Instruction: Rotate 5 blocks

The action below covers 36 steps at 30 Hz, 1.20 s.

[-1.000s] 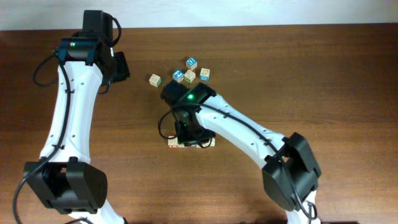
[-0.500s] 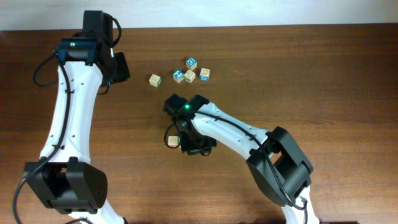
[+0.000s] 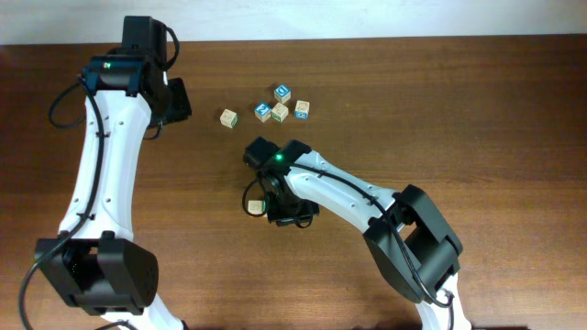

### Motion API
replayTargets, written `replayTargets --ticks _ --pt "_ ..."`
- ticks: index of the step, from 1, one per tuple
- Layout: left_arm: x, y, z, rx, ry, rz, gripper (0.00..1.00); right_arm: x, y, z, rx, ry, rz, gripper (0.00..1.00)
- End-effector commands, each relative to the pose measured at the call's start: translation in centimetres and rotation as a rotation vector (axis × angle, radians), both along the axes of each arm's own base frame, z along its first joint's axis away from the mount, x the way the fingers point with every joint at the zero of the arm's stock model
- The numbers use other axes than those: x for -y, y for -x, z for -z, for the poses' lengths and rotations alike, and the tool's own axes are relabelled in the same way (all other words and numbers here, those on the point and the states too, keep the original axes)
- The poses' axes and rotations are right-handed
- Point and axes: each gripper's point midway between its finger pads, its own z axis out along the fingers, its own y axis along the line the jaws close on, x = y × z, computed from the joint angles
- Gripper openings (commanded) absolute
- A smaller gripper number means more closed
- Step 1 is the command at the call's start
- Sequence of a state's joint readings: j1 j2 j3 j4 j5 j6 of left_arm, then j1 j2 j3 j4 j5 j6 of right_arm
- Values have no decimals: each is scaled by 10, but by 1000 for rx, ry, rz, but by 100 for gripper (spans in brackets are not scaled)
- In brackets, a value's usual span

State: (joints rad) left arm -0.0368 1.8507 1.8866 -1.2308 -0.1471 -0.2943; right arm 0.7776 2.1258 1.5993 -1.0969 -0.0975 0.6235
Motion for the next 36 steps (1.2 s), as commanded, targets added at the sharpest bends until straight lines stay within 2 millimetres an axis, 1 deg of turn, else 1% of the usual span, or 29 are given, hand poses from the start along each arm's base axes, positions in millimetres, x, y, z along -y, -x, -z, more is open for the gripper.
replayTargets --ticks 1,9,12,13,14,15,16,17,18,19,20,21,22,23,24,25,26,27,28,30,31,32,35,36 --pt "-3 -2 -4 10 -2 0 36 4 0 9 -14 13 -5 25" --pt "1 -1 -4 7 16 8 36 6 -7 11 -13 2 10 25" --pt "1 -1 -3 6 18 9 36 0 0 9 -49 -41 -23 25" --pt "1 -1 -3 7 18 9 36 -2 3 1 -70 -56 -44 24" --pt "2 -1 -3 6 19 11 36 -5 0 -13 -58 -66 -57 22" --pt "2 -1 -3 6 19 12 35 -8 -4 -26 -42 -78 -63 21" --pt "2 0 -3 3 22 12 31 -11 -13 -49 -3 -100 -61 21" --pt "3 0 -3 0 25 14 26 -14 -25 -78 54 -145 -79 22" --pt "4 2 -2 -8 32 17 13 -9 -41 -114 124 -175 -61 22" --pt "6 4 -2 -13 44 21 0 -1 -54 -142 176 -204 -67 21" --pt "8 7 -6 -11 51 24 0 11 -63 -163 206 -217 -55 14" --pt "8 12 -9 -17 54 25 0 29 -70 -174 213 -208 -30 5" --pt "8 19 -9 -37 54 21 0 45 -72 -177 196 -190 -12 4" --pt "8 32 -7 -85 53 19 0 67 -74 -174 158 -165 37 4" --pt "8 42 0 -132 56 11 0 86 -74 -163 115 -137 87 5" --pt "12 46 10 -161 77 19 0 98 -73 -151 76 -118 114 5" --pt "16 48 18 -177 97 25 0 103 -70 -144 52 -108 120 5" --pt "20 49 31 -195 117 32 0 103 -66 -129 16 -132 95 5" --pt "27 53 50 -220 159 43 0 93 -59 -112 -31 -201 55 4" --pt "38 57 69 -243 210 81 0 85 -55 -92 -55 -242 46 4" --pt "48 63 89 -269 256 99 0 80 -49 -71 -81 -277 50 4" --pt "54 68 104 -288 279 116 0 78 -45 -58 -99 -304 56 5" --pt "71 81 134 -315 316 178 0 73 -37 -36 -123 -373 66 5" --pt "73 85 141 -326 314 182 0 72 -37 -33 -124 -394 72 4"
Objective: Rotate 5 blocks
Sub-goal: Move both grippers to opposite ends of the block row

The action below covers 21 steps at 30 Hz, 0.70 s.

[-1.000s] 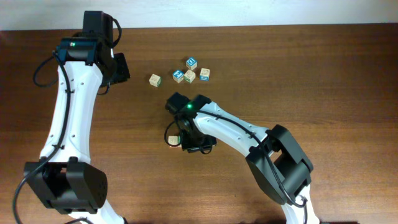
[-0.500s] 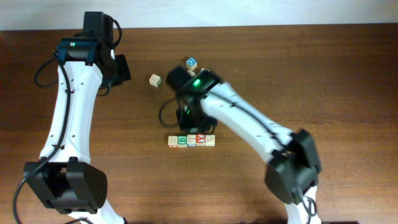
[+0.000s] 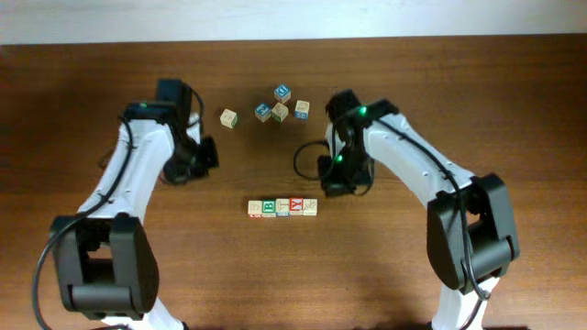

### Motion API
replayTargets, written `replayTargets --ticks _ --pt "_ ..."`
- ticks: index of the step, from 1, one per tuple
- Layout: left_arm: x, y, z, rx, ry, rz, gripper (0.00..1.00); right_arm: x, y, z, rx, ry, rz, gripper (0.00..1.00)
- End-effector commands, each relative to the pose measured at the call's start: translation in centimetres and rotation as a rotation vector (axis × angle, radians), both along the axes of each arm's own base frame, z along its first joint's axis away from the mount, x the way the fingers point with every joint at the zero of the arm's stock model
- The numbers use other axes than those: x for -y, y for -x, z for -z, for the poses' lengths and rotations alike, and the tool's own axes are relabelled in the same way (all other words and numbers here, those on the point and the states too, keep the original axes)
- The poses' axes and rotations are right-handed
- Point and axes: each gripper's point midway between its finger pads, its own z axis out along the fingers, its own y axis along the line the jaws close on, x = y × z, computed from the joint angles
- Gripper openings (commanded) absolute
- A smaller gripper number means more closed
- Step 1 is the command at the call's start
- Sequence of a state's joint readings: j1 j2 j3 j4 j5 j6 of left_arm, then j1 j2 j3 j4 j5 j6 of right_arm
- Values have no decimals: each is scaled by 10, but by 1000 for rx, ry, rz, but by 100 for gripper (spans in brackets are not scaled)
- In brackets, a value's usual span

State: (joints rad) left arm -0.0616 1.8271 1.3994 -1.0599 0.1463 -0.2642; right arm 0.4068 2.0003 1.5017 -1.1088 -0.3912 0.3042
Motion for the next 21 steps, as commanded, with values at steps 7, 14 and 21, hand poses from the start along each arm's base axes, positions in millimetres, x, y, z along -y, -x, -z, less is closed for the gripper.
replayTargets --ticks 7,14,21 --pt "36 31 50 -30 169 69 0 33 10 -19 103 -309 151 5" --pt "63 24 48 23 209 137 0 2 2 5 97 -518 233 4" --pt "64 32 54 -18 211 75 0 10 4 25 94 -383 289 4"
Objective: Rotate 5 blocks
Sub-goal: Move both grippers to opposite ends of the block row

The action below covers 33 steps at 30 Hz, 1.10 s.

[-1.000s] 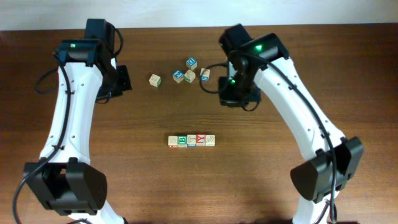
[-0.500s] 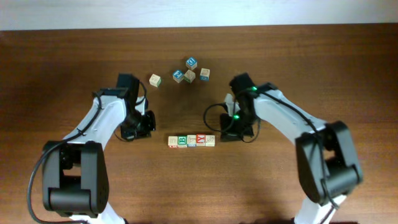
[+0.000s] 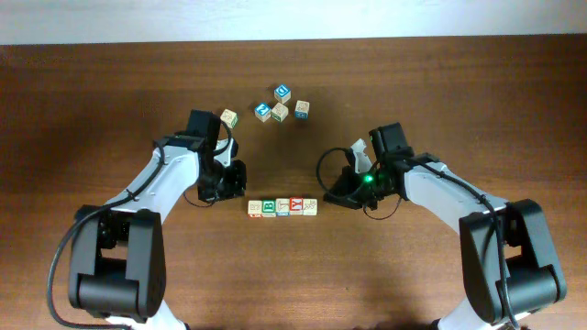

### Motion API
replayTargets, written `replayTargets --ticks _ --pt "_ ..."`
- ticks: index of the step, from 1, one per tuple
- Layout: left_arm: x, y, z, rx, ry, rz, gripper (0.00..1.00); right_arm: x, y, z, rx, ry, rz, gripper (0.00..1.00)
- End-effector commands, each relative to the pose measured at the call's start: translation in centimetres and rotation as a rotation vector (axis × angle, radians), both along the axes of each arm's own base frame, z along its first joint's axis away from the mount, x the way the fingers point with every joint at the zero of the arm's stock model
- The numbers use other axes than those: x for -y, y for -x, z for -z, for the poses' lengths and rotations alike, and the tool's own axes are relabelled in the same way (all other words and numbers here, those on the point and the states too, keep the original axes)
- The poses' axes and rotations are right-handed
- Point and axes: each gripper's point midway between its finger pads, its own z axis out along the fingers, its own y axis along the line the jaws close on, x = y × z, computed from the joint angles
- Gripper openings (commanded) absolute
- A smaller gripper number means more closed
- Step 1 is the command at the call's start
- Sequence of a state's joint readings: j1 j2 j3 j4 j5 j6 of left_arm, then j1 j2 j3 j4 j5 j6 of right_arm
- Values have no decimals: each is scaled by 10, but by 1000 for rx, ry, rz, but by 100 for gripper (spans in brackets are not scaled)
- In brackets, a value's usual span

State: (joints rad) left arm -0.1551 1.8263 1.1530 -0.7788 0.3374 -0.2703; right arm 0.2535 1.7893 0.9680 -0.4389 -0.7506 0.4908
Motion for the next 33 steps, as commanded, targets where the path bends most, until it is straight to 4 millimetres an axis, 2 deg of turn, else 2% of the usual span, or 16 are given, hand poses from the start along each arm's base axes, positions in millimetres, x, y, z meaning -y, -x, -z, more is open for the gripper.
replayTargets --ticks 1,4,9,17,20,24,33 --pt "0 15 7 -48 14 -29 0 7 4 13 -25 50 29 4" --pt "4 24 12 -75 37 -25 0 6 7 15 -32 56 24 4" --pt "8 26 11 -83 57 -20 0 -1 16 29 -114 53 31 4" --pt "21 32 11 -86 56 22 0 -9 21 29 -136 48 26 4" --pt "21 28 11 -70 58 22 0 -10 22 31 -143 62 36 4" --pt "24 13 9 -4 71 25 0 -10 22 30 -145 58 34 4" --pt "22 12 10 4 54 33 0 -13 21 27 -114 36 4 4"
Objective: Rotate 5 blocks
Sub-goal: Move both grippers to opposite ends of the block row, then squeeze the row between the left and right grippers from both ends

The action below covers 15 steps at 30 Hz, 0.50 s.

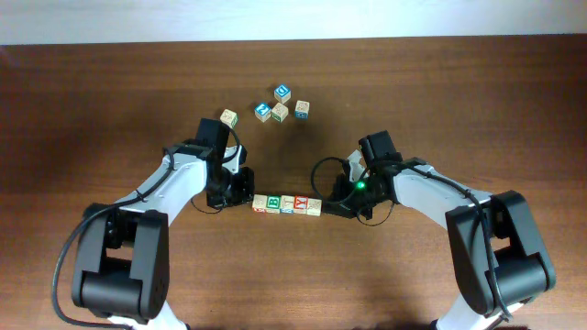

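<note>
A row of several lettered wooden blocks (287, 204) lies edge to edge at the table's middle, its left end slightly farther back than its right. My left gripper (244, 189) sits against the row's left end. At the right end is my right gripper (333, 198). Both grippers look shut, with nothing between their fingers. The dark fingers are hard to make out against the dark table.
Several loose blocks lie behind the row: a tan one (228, 117) alone at the left, and a cluster (280, 112) with a blue one (282, 93) at its back. The table is brown wood (477, 101), with its far edge at the top.
Both grippers stood a little way from the row's ends and now touch them. The row has shifted slightly right and turned a little, its left end now farther back.
At first my right gripper was low over the row's place, one block showing beside it, and my left gripper was far back left. Then the whole row lay bare with both grippers apart from it. They stood closer each time and now bracket the slightly turned row.
</note>
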### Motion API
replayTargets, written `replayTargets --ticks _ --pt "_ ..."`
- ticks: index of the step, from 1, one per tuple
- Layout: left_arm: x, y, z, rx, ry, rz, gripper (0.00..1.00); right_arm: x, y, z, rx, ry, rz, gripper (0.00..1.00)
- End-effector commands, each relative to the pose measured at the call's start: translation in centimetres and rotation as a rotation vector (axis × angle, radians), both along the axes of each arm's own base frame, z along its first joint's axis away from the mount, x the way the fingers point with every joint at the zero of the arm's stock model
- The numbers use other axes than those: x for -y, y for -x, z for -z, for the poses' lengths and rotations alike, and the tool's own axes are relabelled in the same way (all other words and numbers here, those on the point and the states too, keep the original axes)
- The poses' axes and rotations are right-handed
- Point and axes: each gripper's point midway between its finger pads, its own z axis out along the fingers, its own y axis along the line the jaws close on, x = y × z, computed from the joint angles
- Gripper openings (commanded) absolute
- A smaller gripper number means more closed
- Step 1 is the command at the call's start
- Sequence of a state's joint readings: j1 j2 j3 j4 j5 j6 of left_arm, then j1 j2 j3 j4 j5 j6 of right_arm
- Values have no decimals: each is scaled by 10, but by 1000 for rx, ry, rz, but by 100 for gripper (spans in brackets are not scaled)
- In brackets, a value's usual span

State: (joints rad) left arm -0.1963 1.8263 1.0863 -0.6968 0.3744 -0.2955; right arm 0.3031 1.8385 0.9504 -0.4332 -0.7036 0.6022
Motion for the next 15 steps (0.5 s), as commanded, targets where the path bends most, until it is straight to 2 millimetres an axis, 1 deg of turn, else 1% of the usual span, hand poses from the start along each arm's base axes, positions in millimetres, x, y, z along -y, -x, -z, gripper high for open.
replayTargets --ticks 1,7,10,15 --pt "6 2 -3 2 30 13 0 -11 3 -2 37 -55 -62 4" --pt "10 3 -5 -2 56 17 0 -23 0 -16 116 -142 -135 4" --pt "11 3 -5 -2 56 18 0 -27 -4 -22 140 -150 -148 4" --pt "11 4 -5 -2 56 19 0 -48 -4 -34 174 -165 -202 4"
